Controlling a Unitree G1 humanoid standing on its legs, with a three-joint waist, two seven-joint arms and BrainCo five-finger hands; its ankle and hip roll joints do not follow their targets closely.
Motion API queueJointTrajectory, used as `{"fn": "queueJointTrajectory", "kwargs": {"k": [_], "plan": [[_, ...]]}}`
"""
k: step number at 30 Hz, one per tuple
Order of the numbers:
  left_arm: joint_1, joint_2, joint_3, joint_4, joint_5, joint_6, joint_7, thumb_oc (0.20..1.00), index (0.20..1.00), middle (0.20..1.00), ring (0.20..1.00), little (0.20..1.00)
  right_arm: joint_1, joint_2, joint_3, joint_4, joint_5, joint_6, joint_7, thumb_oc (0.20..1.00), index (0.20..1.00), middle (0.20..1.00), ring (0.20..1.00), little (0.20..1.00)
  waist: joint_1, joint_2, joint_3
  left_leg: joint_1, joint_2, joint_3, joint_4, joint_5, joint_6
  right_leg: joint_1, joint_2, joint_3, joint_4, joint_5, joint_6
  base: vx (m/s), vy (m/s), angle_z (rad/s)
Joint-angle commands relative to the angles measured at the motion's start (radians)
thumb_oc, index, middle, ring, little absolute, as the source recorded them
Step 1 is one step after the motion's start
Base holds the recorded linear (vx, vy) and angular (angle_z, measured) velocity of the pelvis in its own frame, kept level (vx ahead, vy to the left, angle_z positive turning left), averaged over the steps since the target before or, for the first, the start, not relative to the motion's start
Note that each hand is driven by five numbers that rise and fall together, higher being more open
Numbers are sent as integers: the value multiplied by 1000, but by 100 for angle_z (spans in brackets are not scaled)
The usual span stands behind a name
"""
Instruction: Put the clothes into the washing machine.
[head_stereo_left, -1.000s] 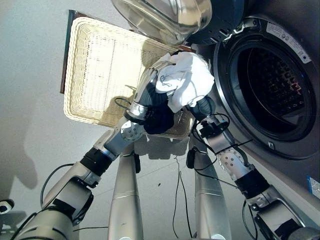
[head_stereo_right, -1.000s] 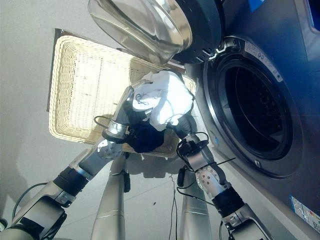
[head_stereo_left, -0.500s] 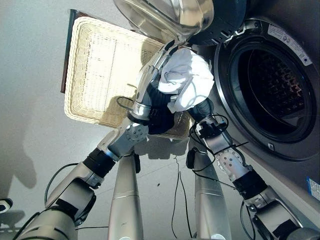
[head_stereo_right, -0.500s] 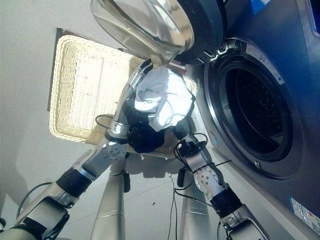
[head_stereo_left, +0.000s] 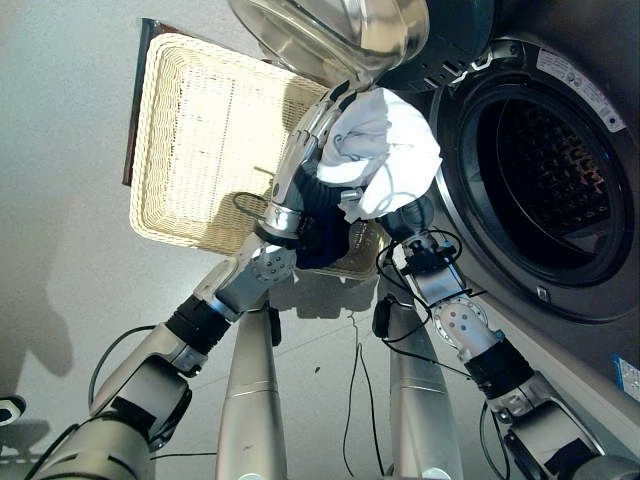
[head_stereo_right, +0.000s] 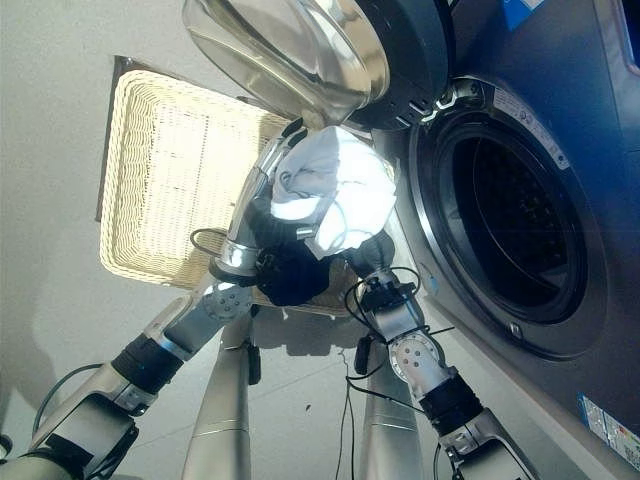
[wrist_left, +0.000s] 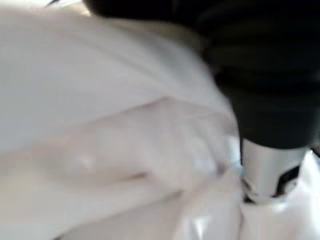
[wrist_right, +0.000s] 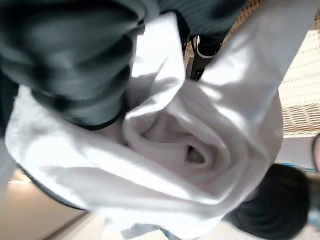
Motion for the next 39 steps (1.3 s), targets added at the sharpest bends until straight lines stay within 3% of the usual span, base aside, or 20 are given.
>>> {"fn": "queueJointTrajectory", "kwargs": {"k": [1,10,15,18,23,32,39], "plan": [[-6,25,-13,-50,-47,-27,-80,1000,1000,1000,1000,1000,-38,7,-61,-150,43,-82,108,200,200,200,200,200,-1,18,6,-26,-81,-47,-16,71,105,51,37,-77,-36,57,24,0,0,0],[-18,66,-11,-39,-91,-24,-163,1000,1000,1000,1000,1000,-49,-36,-123,-137,64,-129,117,200,200,200,200,200,-5,17,6,-23,-77,-47,-14,66,104,53,36,-73,-35,58,28,0,0,0],[1,66,19,-24,-120,-42,-17,1000,1000,1000,1000,1000,-40,-40,-142,-117,54,-120,88,200,200,200,200,200,-4,14,6,-24,-76,-49,-12,64,103,54,36,-75,-35,57,28,0,0,0],[37,17,73,15,-238,-141,92,1000,1000,1000,1000,1000,-37,-18,-155,-67,39,-85,62,200,200,200,200,200,4,16,6,-27,-79,-56,-7,60,103,51,33,-78,-29,54,28,9,-23,0],[78,-55,125,45,-321,-225,195,1000,1000,1000,1000,1000,-57,10,-152,-11,32,-66,57,200,200,200,200,200,18,19,6,-29,-84,-67,-10,61,101,50,30,-88,-29,54,27,9,-41,1],[89,-112,183,124,-372,-252,343,1000,1000,1000,1000,1000,-110,12,-157,102,66,-56,117,200,200,200,200,200,32,29,6,-23,-87,-73,-18,63,96,58,24,-98,-30,50,26,6,-13,3],[71,-105,200,224,-375,-233,373,1000,1000,1000,1000,1000,-124,-19,-191,221,126,-49,148,200,200,200,200,200,29,31,6,-18,-82,-67,-19,63,89,61,23,-98,-28,47,27,0,0,0]]}}
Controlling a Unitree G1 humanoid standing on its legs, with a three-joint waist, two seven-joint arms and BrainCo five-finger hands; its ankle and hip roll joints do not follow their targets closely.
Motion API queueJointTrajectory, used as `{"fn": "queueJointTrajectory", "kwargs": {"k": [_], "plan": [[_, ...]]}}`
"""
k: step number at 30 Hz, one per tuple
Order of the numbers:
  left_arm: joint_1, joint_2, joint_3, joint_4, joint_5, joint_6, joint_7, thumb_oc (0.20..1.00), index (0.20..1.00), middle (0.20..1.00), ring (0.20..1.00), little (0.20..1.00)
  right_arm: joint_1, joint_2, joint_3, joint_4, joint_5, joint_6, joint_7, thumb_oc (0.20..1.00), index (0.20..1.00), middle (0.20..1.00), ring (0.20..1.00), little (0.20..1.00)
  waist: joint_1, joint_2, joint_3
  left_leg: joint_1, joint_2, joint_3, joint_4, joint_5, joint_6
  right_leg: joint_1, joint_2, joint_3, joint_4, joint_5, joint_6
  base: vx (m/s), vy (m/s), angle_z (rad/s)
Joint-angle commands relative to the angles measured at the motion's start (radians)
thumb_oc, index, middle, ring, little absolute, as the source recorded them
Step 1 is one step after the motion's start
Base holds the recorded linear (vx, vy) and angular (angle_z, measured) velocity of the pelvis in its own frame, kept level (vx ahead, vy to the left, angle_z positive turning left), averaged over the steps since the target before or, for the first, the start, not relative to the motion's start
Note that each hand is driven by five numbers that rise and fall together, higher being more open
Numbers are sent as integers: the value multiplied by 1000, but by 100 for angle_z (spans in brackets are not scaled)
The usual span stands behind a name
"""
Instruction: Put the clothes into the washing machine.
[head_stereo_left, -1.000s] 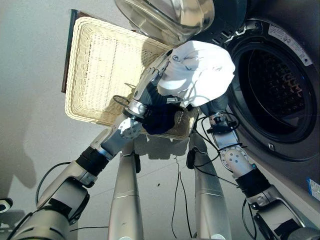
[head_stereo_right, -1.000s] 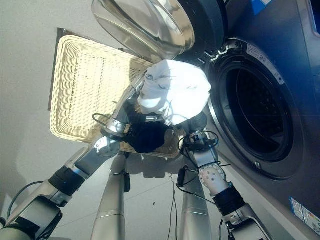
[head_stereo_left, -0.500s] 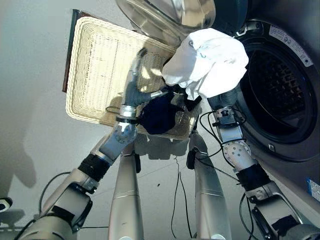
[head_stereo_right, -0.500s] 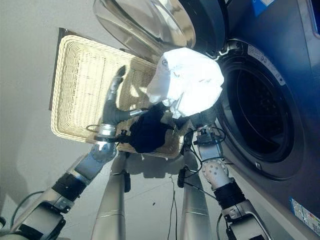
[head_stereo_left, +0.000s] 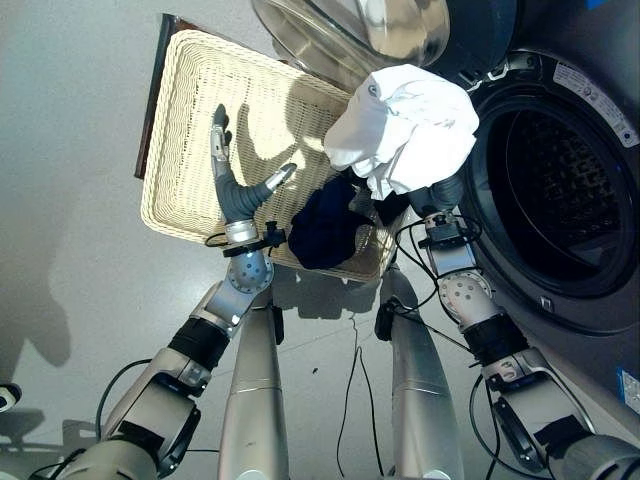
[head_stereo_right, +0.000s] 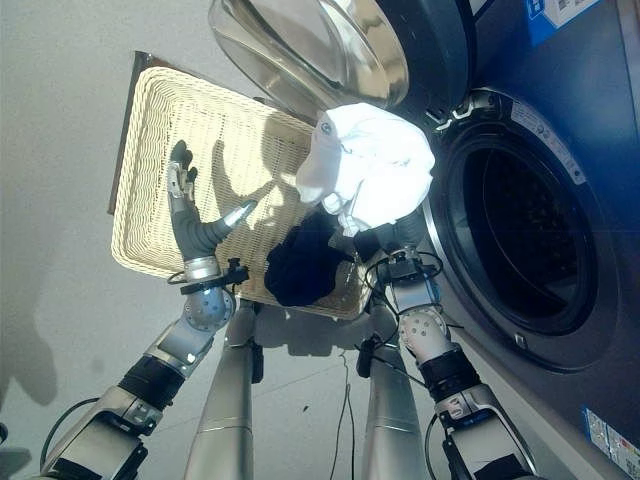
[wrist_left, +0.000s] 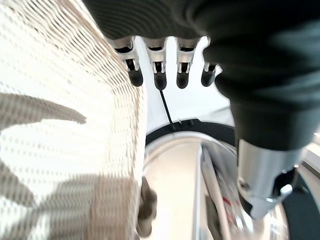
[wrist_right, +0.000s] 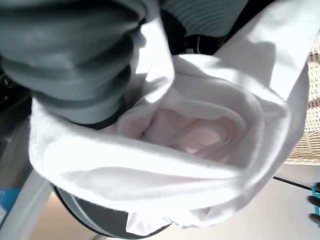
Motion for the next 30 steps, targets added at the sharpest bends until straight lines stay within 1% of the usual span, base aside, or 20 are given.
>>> {"fn": "queueJointTrajectory", "kwargs": {"k": [1,3,4,8,11,13,15,16,17,19,21,22,23,24,25,27,28,30], "plan": [[-46,3,38,7,-5,-40,31,1000,1000,1000,1000,1000,-7,-50,-59,-34,61,-22,65,200,200,200,200,200,-1,31,5,-20,-78,-34,-16,63,88,46,26,-73,-29,55,26,0,0,0],[-54,6,35,42,-15,-45,36,1000,1000,1000,1000,1000,-12,-63,-66,3,79,-31,62,200,200,200,200,200,-3,32,5,-19,-76,-31,-16,64,86,46,25,-72,-27,55,26,0,0,0],[-61,9,34,69,-20,-40,40,1000,1000,1000,1000,1000,-15,-71,-73,37,97,-42,63,200,200,200,200,200,-5,32,5,-19,-74,-28,-16,63,85,46,26,-72,-28,55,26,0,0,0],[-82,20,31,165,-46,-55,42,1000,1000,1000,1000,1000,-35,-114,-104,164,152,-75,71,200,200,200,200,200,-8,35,5,-18,-67,-23,-17,62,82,45,27,-69,-25,53,25,0,0,0],[-93,27,25,197,-55,-51,45,1000,1000,1000,1000,1000,-49,-132,-119,215,169,-78,70,200,200,200,200,200,-10,37,5,-21,-64,-21,-14,61,80,42,26,-69,-23,55,27,0,0,0],[-111,45,17,247,-77,-32,42,1000,1000,1000,1000,1000,-66,-154,-140,279,194,-86,42,200,200,200,200,200,-14,33,5,-20,-60,-20,-14,59,78,43,28,-69,-24,55,27,0,0,0],[-120,54,12,279,-81,-25,44,1000,1000,1000,1000,1000,-81,-166,-150,319,213,-93,3,200,200,200,200,200,-15,30,5,-20,-56,-19,-13,58,76,42,29,-70,-21,54,28,0,0,0],[-128,59,8,298,-86,-19,43,1000,1000,1000,1000,1000,-93,-172,-158,349,230,-108,-26,200,200,200,200,200,-15,28,5,-22,-54,-18,-10,57,75,41,29,-70,-19,54,28,0,0,0],[-134,64,6,313,-92,-18,38,1000,1000,1000,1000,1000,-104,-182,-169,378,233,-134,-55,200,200,200,200,200,-15,28,5,-23,-52,-18,-9,56,74,41,29,-71,-18,53,28,0,0,0],[-145,81,1,354,-120,-19,14,1000,1000,1000,1000,1000,-143,-228,-203,448,269,-204,-136,200,200,200,200,200,-14,29,5,-22,-47,-19,-3,52,71,43,31,-70,-14,51,27,0,0,0],[-146,105,-7,387,-135,-28,-7,1000,1000,1000,1000,1000,-198,-303,-241,511,297,-294,-217,200,200,200,200,200,-14,30,5,-17,-42,-19,1,43,71,51,35,-68,-15,50,28,7,-22,-1],[-143,113,-14,386,-132,-21,-7,1000,1000,1000,1000,1000,-218,-330,-248,514,295,-350,-249,200,200,200,200,200,-13,27,5,-17,-39,-22,2,40,71,53,37,-69,-14,50,28,10,-63,-1],[-137,124,-19,382,-129,-15,-7,1000,1000,1000,1000,1000,-230,-354,-250,509,270,-411,-283,200,200,200,200,200,-12,23,5,-18,-38,-24,4,39,72,56,39,-70,-15,50,28,8,-86,-3],[-124,141,-26,372,-130,-5,-4,1000,1000,1000,1000,1000,-250,-393,-248,475,217,-486,-354,200,200,200,200,200,-11,14,5,-18,-38,-31,9,35,72,59,42,-72,-16,51,28,2,-85,-2],[-115,154,-25,368,-134,-2,-5,1000,1000,1000,1000,1000,-264,-418,-255,456,149,-528,-422,200,200,200,200,200,-12,7,5,-17,-36,-34,10,33,72,62,45,-73,-17,52,29,-4,-80,-3],[-96,179,-18,367,-139,-4,-12,1000,1000,1000,1000,1000,-287,-472,-271,427,102,-575,-516,200,200,200,200,200,-13,-9,5,-14,-32,-40,12,30,72,69,51,-77,-20,53,31,-7,-64,-4],[-86,188,-11,366,-141,-5,-19,1000,1000,1000,1000,1000,-291,-499,-282,423,51,-583,-560,200,200,200,200,200,-14,-16,5,-10,-30,-42,13,28,71,74,54,-79,-20,53,32,0,-61,-9],[-72,214,2,364,-144,-4,-34,1000,1000,1000,1000,1000,-292,-555,-299,405,-20,-580,-651,200,200,200,200,200,-18,-34,5,-4,-26,-46,13,26,72,85,58,-79,-27,55,32,7,-58,-12]]}}
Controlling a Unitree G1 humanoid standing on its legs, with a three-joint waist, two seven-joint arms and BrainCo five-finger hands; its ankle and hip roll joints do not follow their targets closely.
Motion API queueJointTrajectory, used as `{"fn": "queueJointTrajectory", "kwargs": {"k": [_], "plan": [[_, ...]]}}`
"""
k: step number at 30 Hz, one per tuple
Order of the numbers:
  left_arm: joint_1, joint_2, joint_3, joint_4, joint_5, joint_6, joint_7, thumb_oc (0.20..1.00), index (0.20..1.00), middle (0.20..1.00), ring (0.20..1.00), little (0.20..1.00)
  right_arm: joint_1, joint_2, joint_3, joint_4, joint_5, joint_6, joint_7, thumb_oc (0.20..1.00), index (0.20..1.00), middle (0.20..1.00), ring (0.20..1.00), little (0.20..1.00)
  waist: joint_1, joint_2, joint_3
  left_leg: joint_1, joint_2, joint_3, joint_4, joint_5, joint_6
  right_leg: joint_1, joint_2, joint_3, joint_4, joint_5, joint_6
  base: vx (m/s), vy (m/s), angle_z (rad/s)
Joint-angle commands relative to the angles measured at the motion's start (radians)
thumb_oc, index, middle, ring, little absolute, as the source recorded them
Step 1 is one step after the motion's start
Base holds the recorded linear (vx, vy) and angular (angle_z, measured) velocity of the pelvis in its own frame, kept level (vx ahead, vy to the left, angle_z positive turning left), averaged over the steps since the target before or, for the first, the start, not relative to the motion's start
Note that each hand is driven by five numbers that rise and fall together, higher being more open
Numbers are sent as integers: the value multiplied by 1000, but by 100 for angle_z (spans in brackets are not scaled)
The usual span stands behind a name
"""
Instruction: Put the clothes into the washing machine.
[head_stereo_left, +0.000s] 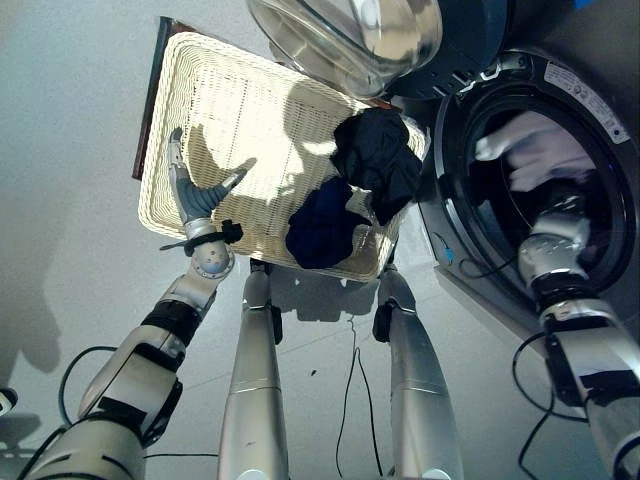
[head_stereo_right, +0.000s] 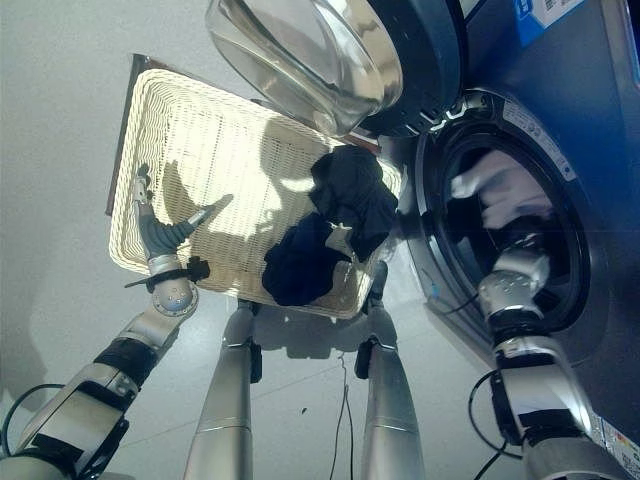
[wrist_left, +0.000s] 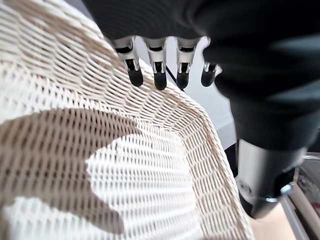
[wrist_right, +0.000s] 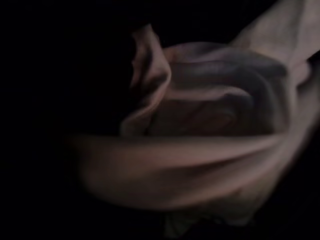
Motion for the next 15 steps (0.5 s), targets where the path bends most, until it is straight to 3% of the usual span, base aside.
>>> {"fn": "queueJointTrajectory", "kwargs": {"k": [1,4,5,6,8,12,13,15], "plan": [[20,69,52,-16,-17,-10,-24,1000,1000,1000,1000,1000,-25,-250,-102,-98,-175,-125,-185,200,200,200,200,200,-28,-43,2,1,-54,-45,-17,36,89,59,26,-73,17,24,48,14,-53,-9],[26,89,59,-12,-19,-13,-41,1000,1000,1000,1000,1000,-12,-292,-125,-74,-193,-97,-256,200,200,200,200,200,-29,-58,2,4,-53,-53,-11,32,91,68,29,-73,19,21,46,14,-27,-2],[28,92,62,-9,-16,-18,-47,1000,1000,1000,1000,1000,-10,-303,-132,-44,-198,-86,-271,360,360,360,360,360,-28,-60,2,6,-54,-56,-10,30,92,71,29,-73,19,19,46,0,0,0],[28,92,62,-9,-16,-18,-47,1000,1000,1000,1000,1000,-10,-303,-132,-44,-198,-86,-271,360,360,360,360,360,-28,-60,2,6,-54,-56,-10,30,92,71,29,-73,19,19,46,0,0,0],[9,110,60,3,-17,-24,-75,1000,1000,1000,1000,1000,-23,-337,-143,47,-156,-42,-281,1000,1000,1000,1000,1000,-24,-64,2,-4,-59,-61,-13,41,95,64,25,-79,15,30,44,19,-42,2],[2,112,47,1,-6,-21,-85,1000,1000,1000,1000,1000,-19,-336,-121,101,-165,34,-322,1000,1000,1000,1000,1000,-16,-61,2,4,-63,-67,-16,32,97,74,21,-85,11,26,48,11,-40,8],[-7,112,41,1,8,-19,-85,1000,1000,1000,1000,1000,-22,-330,-112,122,-182,70,-344,1000,1000,1000,1000,1000,-16,-60,2,-6,-68,-68,-20,42,99,67,18,-88,7,36,47,6,-33,5],[-17,110,22,2,48,-11,-85,1000,1000,1000,1000,1000,-17,-324,-74,176,-238,212,-384,1000,1000,1000,1000,1000,-10,-58,2,5,-68,-71,-20,31,98,77,18,-90,6,30,50,3,-18,2]]}}
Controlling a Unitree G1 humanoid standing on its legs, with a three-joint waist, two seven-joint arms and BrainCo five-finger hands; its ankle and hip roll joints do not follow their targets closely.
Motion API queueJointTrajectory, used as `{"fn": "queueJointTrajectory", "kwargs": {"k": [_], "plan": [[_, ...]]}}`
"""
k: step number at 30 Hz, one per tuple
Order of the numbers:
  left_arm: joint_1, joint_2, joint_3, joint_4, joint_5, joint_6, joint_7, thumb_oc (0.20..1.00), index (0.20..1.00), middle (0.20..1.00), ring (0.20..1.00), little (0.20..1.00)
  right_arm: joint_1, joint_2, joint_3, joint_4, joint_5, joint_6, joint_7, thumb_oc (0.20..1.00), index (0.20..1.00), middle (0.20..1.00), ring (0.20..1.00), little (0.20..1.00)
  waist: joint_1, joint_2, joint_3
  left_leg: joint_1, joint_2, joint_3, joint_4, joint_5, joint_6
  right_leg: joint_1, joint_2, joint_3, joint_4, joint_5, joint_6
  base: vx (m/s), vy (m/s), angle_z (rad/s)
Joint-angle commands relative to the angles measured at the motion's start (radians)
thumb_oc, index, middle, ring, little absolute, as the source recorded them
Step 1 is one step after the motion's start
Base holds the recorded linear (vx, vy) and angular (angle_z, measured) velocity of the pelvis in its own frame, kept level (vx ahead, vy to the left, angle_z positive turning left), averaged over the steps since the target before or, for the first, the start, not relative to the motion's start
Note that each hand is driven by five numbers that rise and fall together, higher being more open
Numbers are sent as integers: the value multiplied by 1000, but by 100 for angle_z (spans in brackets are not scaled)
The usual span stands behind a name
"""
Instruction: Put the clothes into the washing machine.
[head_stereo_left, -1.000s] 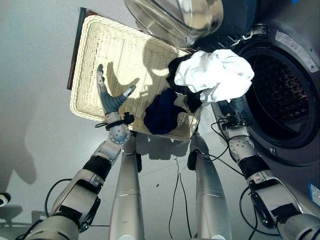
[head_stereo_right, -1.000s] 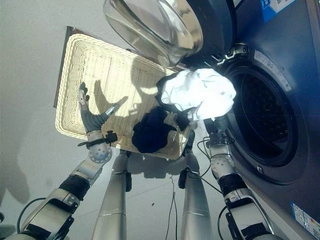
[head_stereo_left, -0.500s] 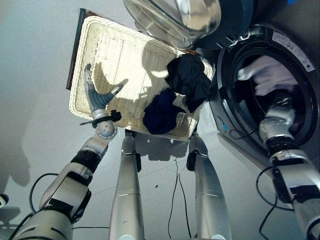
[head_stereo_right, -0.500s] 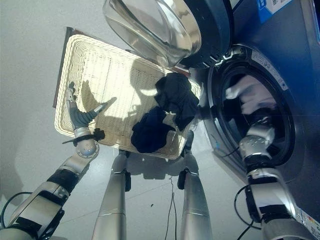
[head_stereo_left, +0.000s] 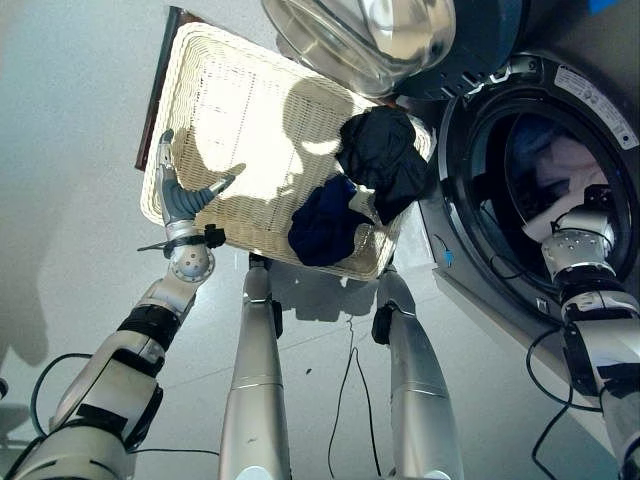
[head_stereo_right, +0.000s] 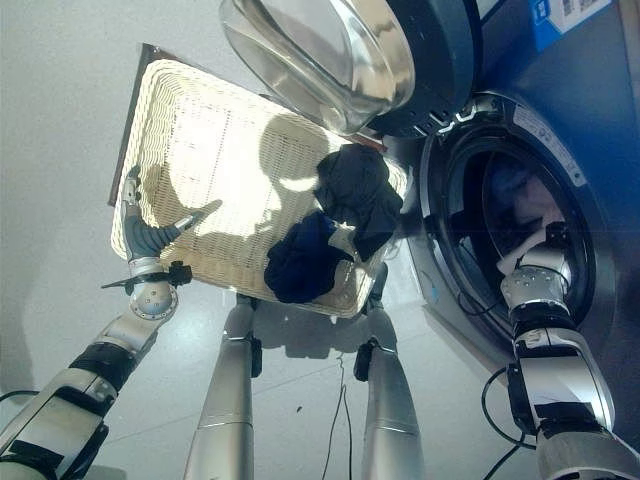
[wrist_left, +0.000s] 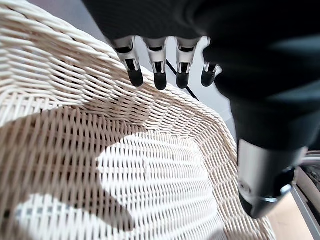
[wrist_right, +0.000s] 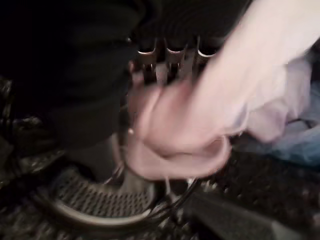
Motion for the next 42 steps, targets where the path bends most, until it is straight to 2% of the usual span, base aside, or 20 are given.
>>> {"fn": "queueJointTrajectory", "kwargs": {"k": [1,3,5,8,9,10,11,14,18,19,20,27,30,32,34,36,37,42], "plan": [[-29,33,16,-3,67,-15,6,1000,1000,1000,1000,1000,-5,-288,-19,25,-107,102,-75,1000,1000,1000,1000,1000,-20,-43,-8,24,-74,-34,-62,53,104,43,9,-66,33,18,48,7,-30,4],[-33,32,-13,-7,106,-12,-3,1000,1000,1000,1000,1000,-4,-291,40,81,-143,202,-87,1000,1000,1000,1000,1000,-14,-41,-8,36,-76,-34,-69,46,106,55,10,-71,28,13,50,-7,-29,4],[-46,35,-42,-8,168,-9,-16,1000,1000,1000,1000,1000,-19,-298,111,133,-276,301,-125,1000,1000,1000,1000,1000,-9,-38,-8,36,-79,-34,-77,50,107,56,8,-76,22,19,52,-14,-28,4],[-60,35,-74,-10,192,-7,-27,1000,1000,1000,1000,1000,-43,-305,173,155,-356,349,-148,1000,1000,1000,1000,1000,-7,-35,-8,34,-84,-36,-80,52,110,54,7,-78,17,24,51,-11,-13,4],[-85,40,-124,-14,215,-10,-81,1000,1000,1000,1000,1000,-92,-306,254,191,-505,438,-170,1000,1000,1000,1000,1000,-3,-27,-8,31,-87,-33,-85,54,112,50,4,-83,16,25,52,-19,-13,5],[-89,40,-133,-14,223,-8,-87,1000,1000,1000,1000,1000,-99,-306,266,194,-531,443,-177,1000,1000,1000,1000,1000,-2,-25,-8,30,-87,-33,-86,55,113,49,4,-84,16,25,52,-23,-5,4],[-104,40,-171,-25,229,-2,-124,1000,1000,1000,1000,1000,-129,-302,317,197,-633,492,-188,1000,1000,1000,1000,1000,0,-19,-8,26,-91,-33,-86,55,116,44,4,-83,16,27,52,0,0,0],[-151,45,-246,-38,249,7,-176,1000,1000,1000,1000,1000,-175,-280,385,194,-811,545,-220,1000,1000,1000,1000,1000,0,-3,-8,23,-95,-27,-89,55,121,38,0,-85,15,26,53,-25,14,4],[-173,45,-281,-46,246,12,-192,1000,1000,1000,1000,1000,-193,-268,409,191,-880,558,-227,1000,1000,1000,1000,1000,-1,6,-8,19,-98,-23,-88,55,122,31,-2,-83,17,24,53,-9,18,1],[-217,32,-341,-57,246,13,-249,1000,1000,1000,1000,1000,-208,-231,439,182,-981,558,-247,1000,1000,1000,1000,1000,-5,26,-8,13,-102,-11,-89,53,125,21,-6,-79,17,20,53,-36,86,2],[-228,27,-360,-62,244,9,-269,1000,1000,1000,1000,1000,-209,-219,446,173,-1007,551,-245,1000,1000,1000,1000,1000,-7,33,-8,11,-103,-6,-88,53,125,15,-7,-76,18,19,53,-38,92,3],[-248,9,-439,-127,263,23,-338,1000,1000,1000,1000,1000,-150,-167,451,102,-1116,504,-269,1000,1000,1000,1000,1000,-18,57,-8,3,-108,10,-89,50,126,-5,-11,-63,23,15,53,-9,30,1],[-247,-1,-464,-166,241,45,-407,1000,1000,1000,1000,1000,-107,-135,444,49,-1168,502,-286,1000,1000,1000,1000,1000,-25,65,-8,-1,-109,19,-87,50,127,-14,-10,-56,27,12,53,-8,37,3],[-243,-6,-468,-176,225,53,-444,1000,1000,1000,1000,1000,-91,-126,442,32,-1185,507,-292,1000,1000,1000,1000,1000,-28,67,-8,-3,-108,22,-84,48,127,-19,-10,-53,32,10,53,0,0,0],[-235,-17,-477,-191,195,65,-528,1000,1000,1000,1000,1000,-64,-108,427,25,-1188,494,-294,1000,1000,1000,1000,1000,-32,71,-8,-5,-109,27,-81,46,128,-25,-9,-47,36,9,53,0,0,0],[-231,-20,-482,-197,189,69,-554,1000,1000,1000,1000,1000,-53,-102,420,22,-1188,489,-295,1000,1000,1000,1000,1000,-33,72,-8,-6,-109,28,-79,44,128,-26,-8,-46,36,8,53,0,0,0],[-227,-25,-491,-206,179,85,-604,1000,1000,1000,1000,1000,-36,-93,409,19,-1189,483,-293,1000,1000,1000,1000,1000,-37,72,-8,-9,-109,31,-77,43,129,-29,-7,-43,36,9,53,0,0,0],[-211,-47,-512,-215,205,119,-677,1000,1000,1000,1000,1000,-17,-70,398,33,-1196,475,-290,1000,1000,1000,1000,1000,-40,72,-8,-13,-109,35,-75,42,131,-33,-3,-40,36,11,52,0,0,0]]}}
